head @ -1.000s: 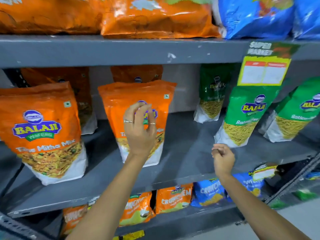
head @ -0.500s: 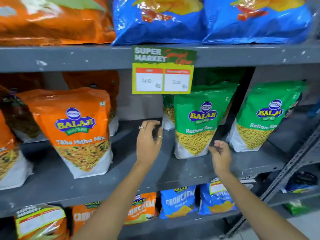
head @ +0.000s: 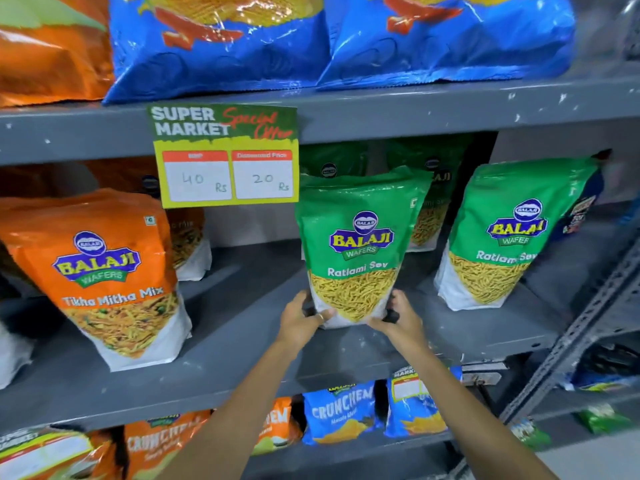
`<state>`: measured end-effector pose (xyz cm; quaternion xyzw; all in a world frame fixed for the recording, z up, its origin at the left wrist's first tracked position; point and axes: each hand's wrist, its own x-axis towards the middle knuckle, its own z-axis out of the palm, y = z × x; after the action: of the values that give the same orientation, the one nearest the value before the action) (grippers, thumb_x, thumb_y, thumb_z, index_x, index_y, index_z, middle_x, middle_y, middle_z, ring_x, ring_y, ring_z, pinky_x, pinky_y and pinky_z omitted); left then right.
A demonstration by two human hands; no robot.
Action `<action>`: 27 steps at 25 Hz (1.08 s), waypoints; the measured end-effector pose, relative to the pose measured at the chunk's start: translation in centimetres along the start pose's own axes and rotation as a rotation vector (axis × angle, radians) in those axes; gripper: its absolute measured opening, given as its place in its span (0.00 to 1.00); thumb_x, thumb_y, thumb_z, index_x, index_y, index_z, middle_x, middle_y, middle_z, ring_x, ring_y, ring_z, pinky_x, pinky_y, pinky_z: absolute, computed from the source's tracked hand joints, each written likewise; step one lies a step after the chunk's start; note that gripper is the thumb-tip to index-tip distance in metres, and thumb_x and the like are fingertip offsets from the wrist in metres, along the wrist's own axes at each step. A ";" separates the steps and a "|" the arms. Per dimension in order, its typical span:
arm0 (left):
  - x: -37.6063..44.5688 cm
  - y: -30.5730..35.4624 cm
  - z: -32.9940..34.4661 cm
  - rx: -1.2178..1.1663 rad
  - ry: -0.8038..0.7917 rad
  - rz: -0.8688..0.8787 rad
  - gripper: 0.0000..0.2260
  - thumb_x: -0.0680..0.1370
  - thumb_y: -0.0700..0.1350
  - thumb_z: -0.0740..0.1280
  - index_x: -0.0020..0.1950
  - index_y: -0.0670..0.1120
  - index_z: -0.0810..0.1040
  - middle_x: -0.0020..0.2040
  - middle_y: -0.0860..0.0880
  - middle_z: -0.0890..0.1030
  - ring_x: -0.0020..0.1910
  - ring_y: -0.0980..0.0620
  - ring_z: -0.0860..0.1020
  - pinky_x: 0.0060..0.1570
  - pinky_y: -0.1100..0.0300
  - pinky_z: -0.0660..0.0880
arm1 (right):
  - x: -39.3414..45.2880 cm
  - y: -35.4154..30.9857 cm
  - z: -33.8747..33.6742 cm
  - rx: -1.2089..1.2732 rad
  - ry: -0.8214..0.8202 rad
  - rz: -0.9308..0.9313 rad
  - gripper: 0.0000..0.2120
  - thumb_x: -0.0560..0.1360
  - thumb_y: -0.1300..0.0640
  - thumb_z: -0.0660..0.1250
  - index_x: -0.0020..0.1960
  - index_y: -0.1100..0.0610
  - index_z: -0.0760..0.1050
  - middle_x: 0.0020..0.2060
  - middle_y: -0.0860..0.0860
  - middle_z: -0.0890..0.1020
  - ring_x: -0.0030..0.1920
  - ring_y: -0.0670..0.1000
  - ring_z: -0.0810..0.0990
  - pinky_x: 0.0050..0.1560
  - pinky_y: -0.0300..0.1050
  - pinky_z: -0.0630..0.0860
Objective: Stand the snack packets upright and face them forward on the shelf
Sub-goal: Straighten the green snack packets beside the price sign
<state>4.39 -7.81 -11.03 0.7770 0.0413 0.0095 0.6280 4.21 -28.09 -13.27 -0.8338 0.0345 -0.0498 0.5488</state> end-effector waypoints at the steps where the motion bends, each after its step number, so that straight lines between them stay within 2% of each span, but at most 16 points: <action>1: 0.0 -0.2 -0.4 0.013 0.020 0.006 0.17 0.71 0.36 0.71 0.58 0.42 0.75 0.58 0.40 0.81 0.56 0.43 0.79 0.58 0.47 0.76 | -0.2 -0.1 0.0 -0.011 0.002 -0.026 0.21 0.62 0.53 0.76 0.50 0.46 0.70 0.43 0.45 0.81 0.48 0.48 0.79 0.41 0.39 0.73; 3: -0.2 -0.5 -1.2 0.037 0.018 0.026 0.14 0.72 0.35 0.71 0.55 0.46 0.75 0.56 0.42 0.81 0.54 0.45 0.79 0.55 0.51 0.77 | -0.4 -0.3 0.0 -0.030 -0.001 -0.053 0.21 0.61 0.52 0.77 0.49 0.45 0.71 0.41 0.43 0.81 0.49 0.48 0.80 0.45 0.40 0.75; 6: -0.7 -0.2 -1.6 0.030 -0.007 0.015 0.15 0.71 0.36 0.71 0.53 0.48 0.72 0.56 0.43 0.80 0.52 0.46 0.79 0.53 0.51 0.77 | -0.1 -0.7 0.2 -0.073 -0.014 -0.015 0.23 0.58 0.48 0.77 0.50 0.44 0.71 0.44 0.44 0.82 0.55 0.52 0.79 0.61 0.54 0.73; 7: -0.8 0.0 -1.5 0.033 -0.008 0.006 0.16 0.70 0.36 0.72 0.54 0.48 0.72 0.57 0.43 0.80 0.51 0.47 0.79 0.52 0.52 0.77 | 0.1 -0.9 0.2 -0.063 -0.036 0.014 0.27 0.57 0.47 0.78 0.52 0.43 0.70 0.48 0.44 0.82 0.59 0.53 0.76 0.64 0.56 0.69; 9: -0.8 0.8 -1.4 -0.004 -0.021 -0.009 0.20 0.67 0.36 0.75 0.54 0.48 0.71 0.54 0.46 0.80 0.49 0.52 0.79 0.46 0.63 0.78 | 0.7 -1.1 0.3 -0.015 -0.081 0.091 0.42 0.54 0.45 0.79 0.64 0.43 0.65 0.61 0.47 0.78 0.68 0.55 0.68 0.71 0.55 0.61; 11: -0.6 2.7 -1.3 -0.133 -0.058 0.009 0.26 0.62 0.34 0.78 0.53 0.50 0.72 0.50 0.52 0.80 0.47 0.56 0.79 0.38 0.72 0.77 | 1.2 -1.2 0.4 -0.011 -0.096 0.146 0.51 0.53 0.45 0.80 0.70 0.43 0.58 0.67 0.49 0.73 0.71 0.56 0.63 0.70 0.51 0.57; 14: 0.6 6.7 -1.3 -0.232 -0.052 0.076 0.26 0.57 0.33 0.79 0.49 0.50 0.75 0.44 0.55 0.83 0.42 0.59 0.82 0.35 0.70 0.78 | 1.5 -1.0 0.8 -0.064 -0.092 0.159 0.44 0.54 0.44 0.80 0.66 0.43 0.65 0.62 0.49 0.77 0.69 0.57 0.61 0.61 0.46 0.58; 17: 1.9 12.0 -2.0 -0.302 0.033 0.120 0.19 0.57 0.35 0.80 0.41 0.49 0.79 0.38 0.54 0.84 0.33 0.60 0.83 0.30 0.67 0.79 | 1.5 -0.6 1.0 -0.074 -0.102 0.146 0.41 0.56 0.45 0.79 0.65 0.45 0.67 0.61 0.50 0.77 0.68 0.58 0.62 0.55 0.43 0.55; 18: 2.4 13.7 -2.3 -0.335 0.076 0.128 0.18 0.57 0.35 0.80 0.40 0.49 0.79 0.38 0.53 0.83 0.34 0.58 0.83 0.32 0.65 0.80 | 1.6 -0.6 1.1 -0.071 -0.109 0.143 0.41 0.56 0.45 0.79 0.66 0.45 0.66 0.62 0.51 0.76 0.68 0.58 0.61 0.55 0.44 0.54; 20: 3.4 16.6 -3.3 -0.372 0.124 0.112 0.16 0.60 0.36 0.78 0.44 0.47 0.79 0.41 0.50 0.83 0.40 0.51 0.83 0.42 0.58 0.81 | 1.7 -0.5 1.1 -0.072 -0.100 0.142 0.40 0.58 0.44 0.78 0.66 0.44 0.66 0.63 0.51 0.76 0.69 0.58 0.60 0.54 0.43 0.52; 23: 4.0 18.2 -4.1 -0.442 0.080 0.148 0.11 0.71 0.37 0.71 0.51 0.46 0.78 0.48 0.45 0.80 0.53 0.43 0.79 0.57 0.45 0.77 | 1.7 -0.2 1.2 -0.086 -0.094 0.134 0.37 0.58 0.43 0.77 0.63 0.43 0.67 0.62 0.50 0.77 0.68 0.58 0.61 0.52 0.43 0.52; 24: 3.7 18.0 -4.2 -0.464 0.116 0.183 0.12 0.70 0.39 0.72 0.52 0.46 0.77 0.50 0.46 0.79 0.55 0.44 0.78 0.59 0.44 0.75 | 1.7 -0.2 1.3 -0.088 -0.093 0.127 0.36 0.58 0.43 0.77 0.63 0.43 0.67 0.62 0.50 0.77 0.68 0.58 0.61 0.52 0.43 0.52; 26: 2.9 16.1 -4.5 -0.432 0.170 0.211 0.26 0.59 0.42 0.80 0.54 0.48 0.75 0.55 0.47 0.81 0.55 0.46 0.78 0.58 0.49 0.76 | 1.7 -0.1 1.2 -0.079 -0.103 0.120 0.36 0.58 0.44 0.78 0.63 0.44 0.68 0.61 0.50 0.78 0.67 0.58 0.63 0.58 0.45 0.55; 27: 2.6 14.4 -4.4 -0.413 0.130 0.196 0.32 0.55 0.43 0.80 0.57 0.47 0.74 0.56 0.46 0.81 0.56 0.46 0.79 0.57 0.51 0.76 | 1.7 -0.1 1.2 -0.076 -0.108 0.117 0.36 0.58 0.45 0.78 0.63 0.44 0.68 0.61 0.50 0.78 0.67 0.57 0.64 0.62 0.46 0.57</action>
<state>7.44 -6.34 3.85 0.6301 0.0032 0.1288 0.7657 6.08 -27.16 -13.57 -0.8521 0.0552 0.0286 0.5197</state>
